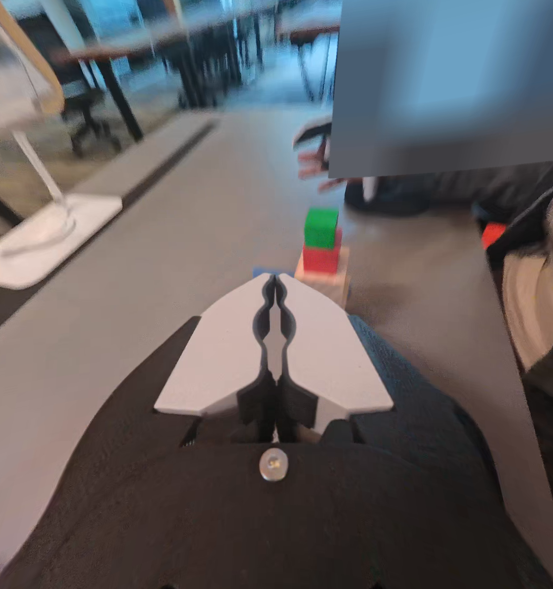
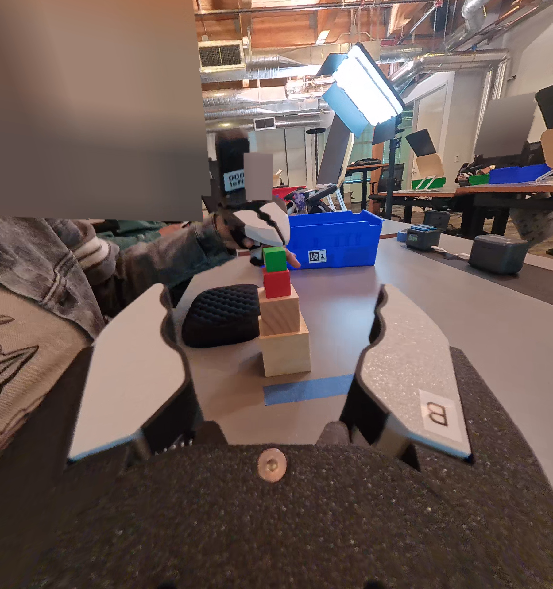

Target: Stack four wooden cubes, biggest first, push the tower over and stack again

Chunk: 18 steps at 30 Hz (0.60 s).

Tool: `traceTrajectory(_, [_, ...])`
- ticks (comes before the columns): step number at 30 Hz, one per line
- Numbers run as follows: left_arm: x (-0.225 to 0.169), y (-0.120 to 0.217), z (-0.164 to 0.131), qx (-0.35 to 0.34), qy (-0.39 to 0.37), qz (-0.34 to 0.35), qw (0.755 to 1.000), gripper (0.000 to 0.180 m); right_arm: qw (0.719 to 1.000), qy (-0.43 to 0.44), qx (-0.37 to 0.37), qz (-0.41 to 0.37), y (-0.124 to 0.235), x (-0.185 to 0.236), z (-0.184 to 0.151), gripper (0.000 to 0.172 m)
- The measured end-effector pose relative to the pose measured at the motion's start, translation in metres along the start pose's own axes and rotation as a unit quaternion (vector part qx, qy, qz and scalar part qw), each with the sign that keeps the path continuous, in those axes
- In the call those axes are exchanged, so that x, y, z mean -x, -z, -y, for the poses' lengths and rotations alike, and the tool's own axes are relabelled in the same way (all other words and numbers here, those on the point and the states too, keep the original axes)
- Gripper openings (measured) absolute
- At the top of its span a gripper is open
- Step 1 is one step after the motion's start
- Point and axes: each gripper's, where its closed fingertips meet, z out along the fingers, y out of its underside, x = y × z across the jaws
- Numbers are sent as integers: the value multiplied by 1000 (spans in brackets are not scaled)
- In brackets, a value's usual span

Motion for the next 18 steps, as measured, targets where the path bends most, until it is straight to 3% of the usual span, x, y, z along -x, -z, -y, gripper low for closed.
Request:
traceTrajectory(4, [-12,1,-32,137,-26,-39,989,1,995,82,56,4,-5,9,-18,146])
traceTrajectory(7, [-23,-6,-48,184,-28,-77,980,1,990,110,90,6,-7,12,-30,147])
traceTrajectory(18, [-37,-37,-46,195,-53,-121,972,1,993,102,66,1,-5,11,-22,147])
